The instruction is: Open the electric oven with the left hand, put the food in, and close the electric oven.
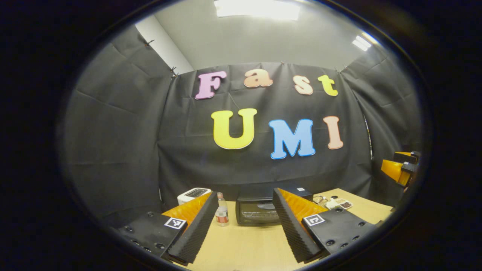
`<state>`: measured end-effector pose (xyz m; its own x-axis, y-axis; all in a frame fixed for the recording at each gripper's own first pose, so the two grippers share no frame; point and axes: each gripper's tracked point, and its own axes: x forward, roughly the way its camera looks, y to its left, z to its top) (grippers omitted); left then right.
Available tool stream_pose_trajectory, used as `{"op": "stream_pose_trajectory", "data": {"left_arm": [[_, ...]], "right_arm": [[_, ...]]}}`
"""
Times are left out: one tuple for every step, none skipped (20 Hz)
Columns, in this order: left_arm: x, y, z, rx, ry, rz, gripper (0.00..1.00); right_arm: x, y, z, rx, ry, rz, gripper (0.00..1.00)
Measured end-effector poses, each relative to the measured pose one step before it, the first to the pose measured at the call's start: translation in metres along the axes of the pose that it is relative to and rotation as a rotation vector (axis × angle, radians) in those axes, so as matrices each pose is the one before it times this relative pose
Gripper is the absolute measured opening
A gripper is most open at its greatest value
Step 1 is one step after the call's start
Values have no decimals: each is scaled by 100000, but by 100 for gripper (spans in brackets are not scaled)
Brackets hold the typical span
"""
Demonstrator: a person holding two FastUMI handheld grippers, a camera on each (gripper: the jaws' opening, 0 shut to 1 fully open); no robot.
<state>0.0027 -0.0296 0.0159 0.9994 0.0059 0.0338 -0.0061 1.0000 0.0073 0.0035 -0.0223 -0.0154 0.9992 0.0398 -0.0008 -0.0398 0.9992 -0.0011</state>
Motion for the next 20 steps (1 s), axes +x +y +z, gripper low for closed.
{"op": "stream_pose_trajectory", "data": {"left_arm": [[511,-504,-151,432,129,-9,100],[464,-562,-7,352,264,33,100],[693,-658,-48,66,245,-79,100],[896,-690,157,-499,-414,-385,97],[845,-814,92,-283,-716,-805,100],[1171,-587,7,-36,-636,-89,100],[1159,-444,-244,82,-264,-406,100],[1207,-687,-124,-111,214,-628,100],[1393,-450,-339,-267,69,-807,100],[1417,-431,-202,141,209,-597,100],[1478,-139,-484,448,145,-344,100],[1481,-239,-514,415,160,-703,100],[1356,-236,-440,276,206,-1148,100],[1363,-248,-573,271,832,-1241,100],[1666,-235,-972,112,1111,-1584,100],[1541,-164,-979,126,1248,-1462,100],[1484,-15,-878,716,1073,-823,100],[1372,40,-1159,878,1894,-521,100],[1272,-168,-857,306,1332,-992,91],[1080,-187,-1027,-277,1383,-1049,97]], "right_arm": [[94,-406,-172,431,506,299,97],[53,-284,-344,1063,608,521,97],[78,-312,-242,1275,774,695,97],[-23,-222,-114,1124,459,971,97],[14,-289,-51,404,-219,845,97],[111,-595,-110,-395,-395,107,97],[196,-596,-101,-894,238,-672,97],[153,-465,-285,-671,874,-716,97],[141,-332,13,160,207,-474,97],[236,-206,85,692,-73,-494,97],[356,-84,-5,499,-434,-140,97],[469,-251,-100,-309,-508,-1169,97],[550,-348,-127,-596,461,-1923,97],[444,-250,-286,-58,982,-2210,97],[306,-39,123,711,-56,-1955,97],[355,124,387,744,-986,-1581,97],[420,153,212,-32,-759,-1006,97],[407,186,-251,-978,400,-883,94],[468,220,-195,-1435,1035,-538,97],[368,154,-112,-1225,672,-675,97]]}}
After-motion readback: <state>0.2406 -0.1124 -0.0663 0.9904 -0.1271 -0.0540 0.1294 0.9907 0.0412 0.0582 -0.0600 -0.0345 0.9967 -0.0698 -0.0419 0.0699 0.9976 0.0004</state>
